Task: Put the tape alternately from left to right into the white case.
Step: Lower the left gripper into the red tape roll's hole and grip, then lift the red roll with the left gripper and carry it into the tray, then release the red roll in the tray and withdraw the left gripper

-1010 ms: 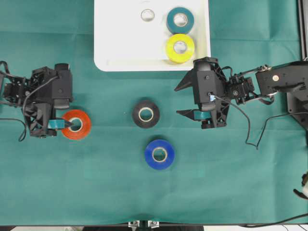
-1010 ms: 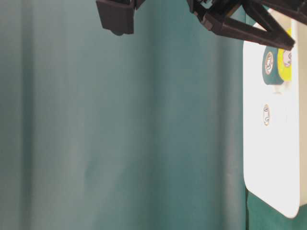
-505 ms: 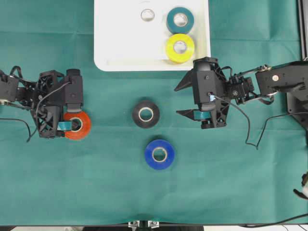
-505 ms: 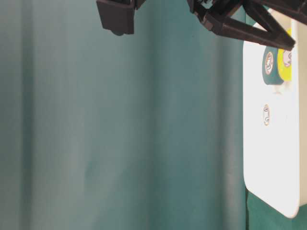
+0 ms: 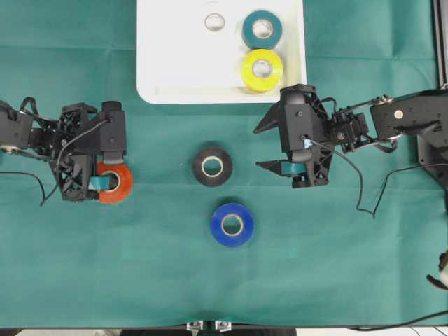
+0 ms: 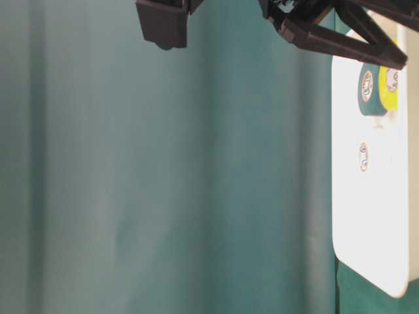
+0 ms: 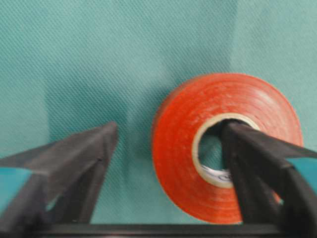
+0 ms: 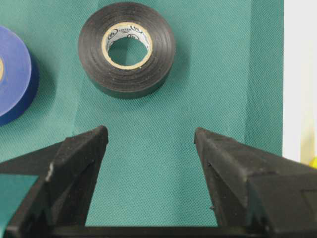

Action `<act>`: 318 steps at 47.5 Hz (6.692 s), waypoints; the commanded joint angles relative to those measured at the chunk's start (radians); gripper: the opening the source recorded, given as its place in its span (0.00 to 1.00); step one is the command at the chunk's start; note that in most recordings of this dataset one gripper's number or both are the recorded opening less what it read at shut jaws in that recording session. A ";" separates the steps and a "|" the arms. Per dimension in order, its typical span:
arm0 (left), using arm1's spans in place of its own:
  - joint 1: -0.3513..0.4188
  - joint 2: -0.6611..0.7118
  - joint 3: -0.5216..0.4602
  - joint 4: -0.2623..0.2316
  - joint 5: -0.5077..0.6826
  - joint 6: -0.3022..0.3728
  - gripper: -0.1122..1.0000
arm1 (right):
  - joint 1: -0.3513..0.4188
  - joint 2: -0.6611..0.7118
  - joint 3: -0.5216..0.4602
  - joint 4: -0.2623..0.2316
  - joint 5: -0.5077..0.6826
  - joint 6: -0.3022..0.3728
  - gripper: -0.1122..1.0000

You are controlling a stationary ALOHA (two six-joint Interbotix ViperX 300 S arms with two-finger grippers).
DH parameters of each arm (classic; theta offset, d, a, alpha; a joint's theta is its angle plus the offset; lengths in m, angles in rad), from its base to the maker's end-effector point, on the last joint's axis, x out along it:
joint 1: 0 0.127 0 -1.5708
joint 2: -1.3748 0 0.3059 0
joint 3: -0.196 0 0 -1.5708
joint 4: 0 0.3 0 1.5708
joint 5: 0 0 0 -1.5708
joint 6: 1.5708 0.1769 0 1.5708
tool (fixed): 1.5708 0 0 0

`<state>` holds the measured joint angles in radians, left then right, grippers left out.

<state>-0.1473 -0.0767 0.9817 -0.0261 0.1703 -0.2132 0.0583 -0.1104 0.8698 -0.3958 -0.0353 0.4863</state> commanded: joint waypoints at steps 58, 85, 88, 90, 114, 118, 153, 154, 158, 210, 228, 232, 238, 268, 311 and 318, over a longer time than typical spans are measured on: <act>-0.072 -0.149 -0.100 -0.003 0.176 -0.002 0.07 | 0.002 -0.008 -0.023 0.003 -0.006 0.002 0.82; 0.018 -0.178 -0.146 0.006 0.170 0.015 0.07 | 0.003 -0.008 -0.025 0.003 -0.006 0.002 0.82; 0.048 -0.179 -0.147 0.006 0.167 0.029 0.07 | 0.002 -0.008 -0.026 0.003 -0.008 0.002 0.82; 0.067 -0.178 -0.147 0.006 0.163 0.048 0.07 | 0.003 -0.008 -0.026 0.003 -0.008 0.002 0.82; 0.236 -0.176 -0.161 0.006 0.075 0.285 0.07 | 0.002 -0.008 -0.020 0.003 -0.008 0.002 0.82; 0.276 -0.172 -0.161 0.006 0.055 0.308 0.07 | 0.003 -0.008 -0.020 0.003 -0.008 0.002 0.82; 0.466 -0.006 -0.261 0.006 -0.038 0.400 0.07 | 0.002 -0.008 -0.020 0.003 -0.008 0.003 0.82; 0.471 0.000 -0.265 0.005 -0.040 0.400 0.07 | 0.003 -0.008 -0.020 0.003 -0.008 0.003 0.82; 0.480 0.020 -0.282 0.005 -0.040 0.400 0.07 | 0.003 -0.008 -0.018 0.003 -0.008 0.003 0.82; 0.494 0.092 -0.328 0.005 -0.040 0.399 0.08 | 0.002 -0.008 -0.015 0.003 -0.008 0.002 0.82; 0.494 0.074 -0.314 0.005 -0.040 0.397 0.38 | 0.003 -0.008 -0.015 0.003 -0.008 0.003 0.82; 0.492 0.067 -0.305 0.005 -0.040 0.397 0.61 | 0.003 -0.008 -0.015 0.003 -0.009 0.002 0.82; 0.491 0.060 -0.295 0.005 -0.040 0.396 0.79 | 0.002 -0.008 -0.015 0.003 -0.008 0.003 0.82; 0.460 0.051 -0.291 0.003 -0.040 0.390 0.78 | 0.003 -0.008 -0.015 0.003 -0.008 0.003 0.82; 0.206 0.026 -0.244 0.000 -0.023 0.367 0.78 | 0.003 -0.008 -0.015 0.003 -0.008 0.002 0.82; 0.175 0.026 -0.238 0.000 -0.023 0.334 0.78 | 0.002 -0.008 -0.015 0.003 -0.009 0.003 0.82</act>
<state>0.0414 -0.0245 0.7363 -0.0245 0.1519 0.1289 0.0598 -0.1089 0.8667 -0.3942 -0.0353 0.4878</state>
